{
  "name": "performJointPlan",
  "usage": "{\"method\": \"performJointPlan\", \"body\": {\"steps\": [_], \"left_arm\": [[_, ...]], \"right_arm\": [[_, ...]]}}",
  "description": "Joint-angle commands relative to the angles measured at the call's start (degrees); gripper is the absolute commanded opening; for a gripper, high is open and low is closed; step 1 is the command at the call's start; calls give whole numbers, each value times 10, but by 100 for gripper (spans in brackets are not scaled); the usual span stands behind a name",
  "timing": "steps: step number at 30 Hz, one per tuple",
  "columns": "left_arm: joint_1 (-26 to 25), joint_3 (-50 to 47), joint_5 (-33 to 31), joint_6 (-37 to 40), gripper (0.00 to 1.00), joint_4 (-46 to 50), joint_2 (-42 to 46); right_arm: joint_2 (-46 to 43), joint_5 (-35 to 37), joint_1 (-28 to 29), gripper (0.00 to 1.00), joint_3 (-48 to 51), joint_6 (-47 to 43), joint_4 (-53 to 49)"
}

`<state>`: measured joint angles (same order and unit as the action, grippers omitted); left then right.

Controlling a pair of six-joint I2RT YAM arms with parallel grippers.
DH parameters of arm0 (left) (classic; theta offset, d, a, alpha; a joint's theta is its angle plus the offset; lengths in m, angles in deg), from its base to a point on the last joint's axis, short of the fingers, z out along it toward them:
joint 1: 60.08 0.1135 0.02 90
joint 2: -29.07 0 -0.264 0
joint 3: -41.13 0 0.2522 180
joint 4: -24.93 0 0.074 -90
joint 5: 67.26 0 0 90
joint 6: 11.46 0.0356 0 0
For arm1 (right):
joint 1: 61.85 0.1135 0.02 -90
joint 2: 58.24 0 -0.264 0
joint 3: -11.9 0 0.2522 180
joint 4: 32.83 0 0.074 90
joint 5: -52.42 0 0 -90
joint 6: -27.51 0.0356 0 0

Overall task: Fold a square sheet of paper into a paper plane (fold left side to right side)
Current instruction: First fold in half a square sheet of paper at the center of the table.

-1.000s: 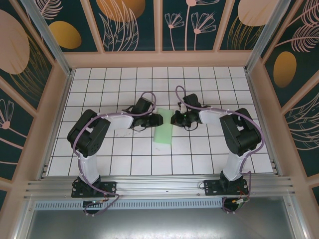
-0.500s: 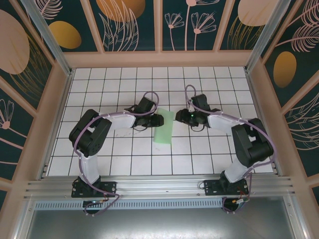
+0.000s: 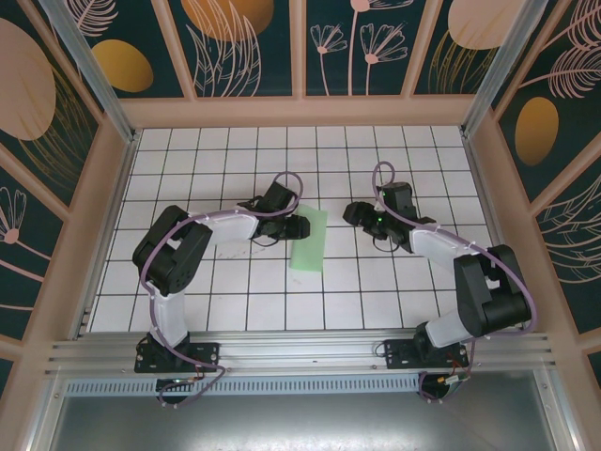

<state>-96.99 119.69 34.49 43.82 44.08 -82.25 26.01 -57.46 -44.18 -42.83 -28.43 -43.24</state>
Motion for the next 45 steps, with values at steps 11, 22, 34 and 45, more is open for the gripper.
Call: {"method": "performJointPlan", "body": {"steps": [11,22,34,45], "left_arm": [[-7,6,-12,14,50,16,-44],[-8,7,-15,17,50,19,-46],[-7,9,-21,24,50,28,-48],[-9,9,-20,24,51,27,-50]], "right_arm": [[-10,-24,-1,68,2,4,21],[-5,-29,1,67,-3,0,17],[-2,-27,4,68,-7,-3,13],[0,-26,9,68,-9,-4,13]]}}
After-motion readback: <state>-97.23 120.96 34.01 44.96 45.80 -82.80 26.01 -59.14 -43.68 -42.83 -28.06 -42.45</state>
